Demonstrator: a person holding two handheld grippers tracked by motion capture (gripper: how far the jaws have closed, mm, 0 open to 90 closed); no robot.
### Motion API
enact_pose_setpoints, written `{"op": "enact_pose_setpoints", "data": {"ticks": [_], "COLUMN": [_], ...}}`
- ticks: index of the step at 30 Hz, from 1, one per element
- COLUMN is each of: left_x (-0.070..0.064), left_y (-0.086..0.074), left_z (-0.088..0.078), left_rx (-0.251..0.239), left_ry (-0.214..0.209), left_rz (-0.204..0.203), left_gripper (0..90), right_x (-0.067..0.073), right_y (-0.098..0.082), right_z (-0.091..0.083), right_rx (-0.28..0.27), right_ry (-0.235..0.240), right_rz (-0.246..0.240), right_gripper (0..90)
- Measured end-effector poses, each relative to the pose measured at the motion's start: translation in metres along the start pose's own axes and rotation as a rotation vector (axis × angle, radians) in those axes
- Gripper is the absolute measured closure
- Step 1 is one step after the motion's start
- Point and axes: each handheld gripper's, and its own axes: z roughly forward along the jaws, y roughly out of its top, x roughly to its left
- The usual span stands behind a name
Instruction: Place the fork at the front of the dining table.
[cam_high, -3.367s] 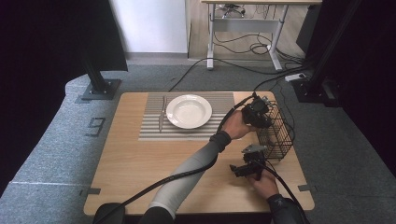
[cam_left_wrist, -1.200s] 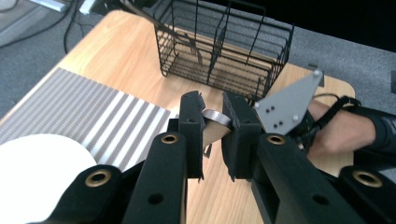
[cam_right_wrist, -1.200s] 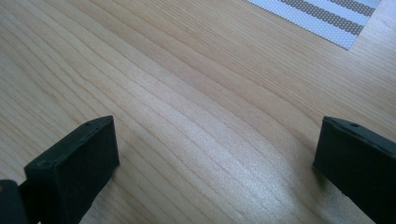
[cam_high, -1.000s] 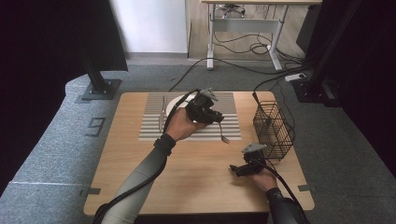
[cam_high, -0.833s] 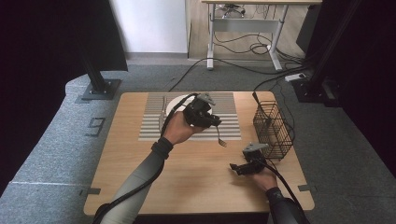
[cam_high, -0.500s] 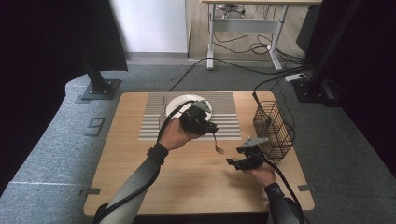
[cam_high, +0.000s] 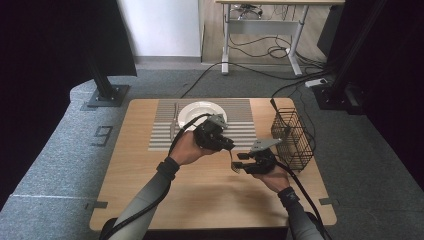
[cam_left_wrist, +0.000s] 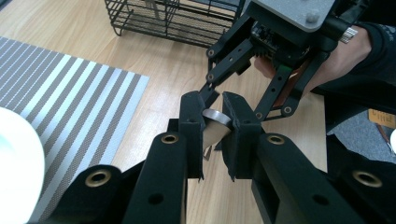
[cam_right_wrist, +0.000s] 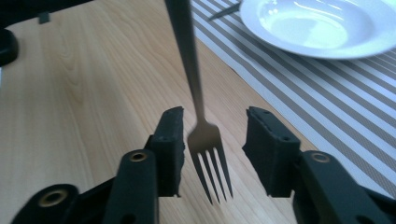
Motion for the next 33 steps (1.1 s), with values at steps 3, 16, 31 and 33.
{"op": "enact_pose_setpoints", "data": {"ticks": [3,16,31,33], "left_x": [-0.001,-0.002,-0.002,-0.007], "left_y": [0.0,-0.004,-0.034,-0.042], "left_z": [0.0,-0.001,-0.015,-0.018], "left_rx": [-0.004,-0.055,-0.196,-0.194], "left_ry": [-0.012,-0.039,0.122,0.17], "left_rz": [0.006,0.01,-0.057,-0.072], "left_gripper": [78.6,78.4,22.3,17.9], "right_x": [0.003,0.014,0.011,0.01], "right_y": [0.005,0.01,0.008,0.007], "right_z": [0.003,0.003,-0.001,-0.002], "right_rx": [-0.004,-0.039,-0.005,0.003], "right_ry": [0.027,0.022,-0.05,-0.059], "right_rz": [-0.013,-0.118,-0.09,-0.08], "right_gripper": [62.4,83.2,83.6,83.6]}}
